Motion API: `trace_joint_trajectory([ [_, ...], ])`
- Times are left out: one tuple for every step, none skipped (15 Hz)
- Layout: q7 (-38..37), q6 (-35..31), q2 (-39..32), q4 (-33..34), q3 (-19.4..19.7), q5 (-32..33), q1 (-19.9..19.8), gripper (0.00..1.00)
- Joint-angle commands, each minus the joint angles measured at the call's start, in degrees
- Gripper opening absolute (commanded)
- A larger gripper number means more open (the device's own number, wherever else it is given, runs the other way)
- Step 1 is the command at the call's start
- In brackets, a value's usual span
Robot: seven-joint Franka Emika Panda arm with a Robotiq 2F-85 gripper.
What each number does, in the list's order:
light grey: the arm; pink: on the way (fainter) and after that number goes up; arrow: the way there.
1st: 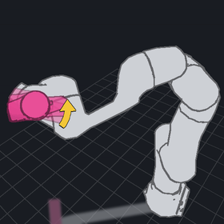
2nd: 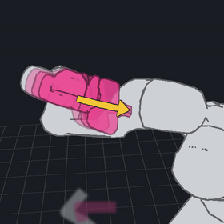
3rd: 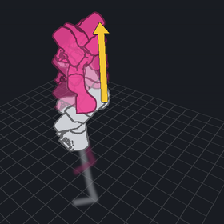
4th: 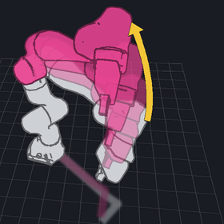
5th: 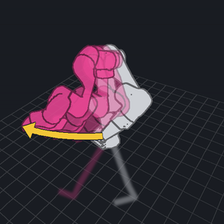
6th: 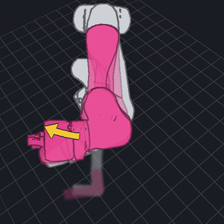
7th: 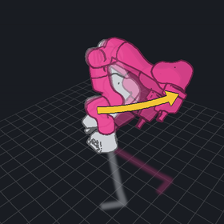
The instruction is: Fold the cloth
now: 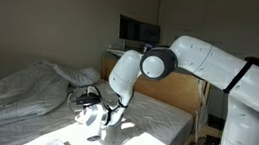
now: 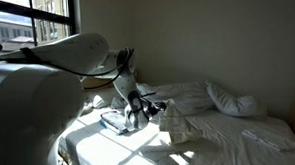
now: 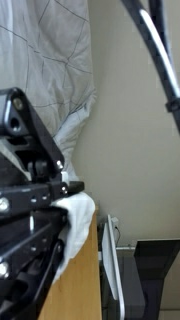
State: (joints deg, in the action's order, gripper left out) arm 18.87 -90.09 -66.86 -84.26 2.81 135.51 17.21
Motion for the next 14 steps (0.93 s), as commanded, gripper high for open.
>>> trace_joint_trajectory([
  [12.0,-4.2,-1.7,5.4,1.5,2.4,4.4,0.10],
  [15.4,-5.5,-2.1,6.8,1.8,2.6,5.4,0.10],
  [18.7,-7.0,-2.1,7.9,2.3,2.8,6.2,0.10],
  [21.7,-8.2,-2.2,8.6,2.8,3.0,6.8,0.09],
  [24.5,-9.3,-2.1,9.1,3.4,3.2,7.2,0.09],
  [27.2,-10.2,-1.9,9.4,4.1,3.4,7.4,0.09],
  [29.5,-10.9,-1.1,8.8,4.9,3.7,7.5,0.10],
  [31.9,-11.4,-0.8,8.8,5.6,4.1,7.5,0.10],
  [34.2,-11.7,-0.6,8.7,6.4,4.6,7.4,0.10],
  [36.5,-11.9,-0.4,8.5,7.1,4.9,7.3,0.09],
  [38.6,-11.7,-0.4,8.2,7.9,5.4,7.3,0.09],
  [40.9,-11.9,-0.3,8.0,8.5,5.9,7.2,0.09],
  [43.2,-11.9,-0.4,8.0,9.1,6.2,7.1,0.09],
  [45.5,-11.7,-0.5,7.8,9.6,6.4,7.0,0.09],
])
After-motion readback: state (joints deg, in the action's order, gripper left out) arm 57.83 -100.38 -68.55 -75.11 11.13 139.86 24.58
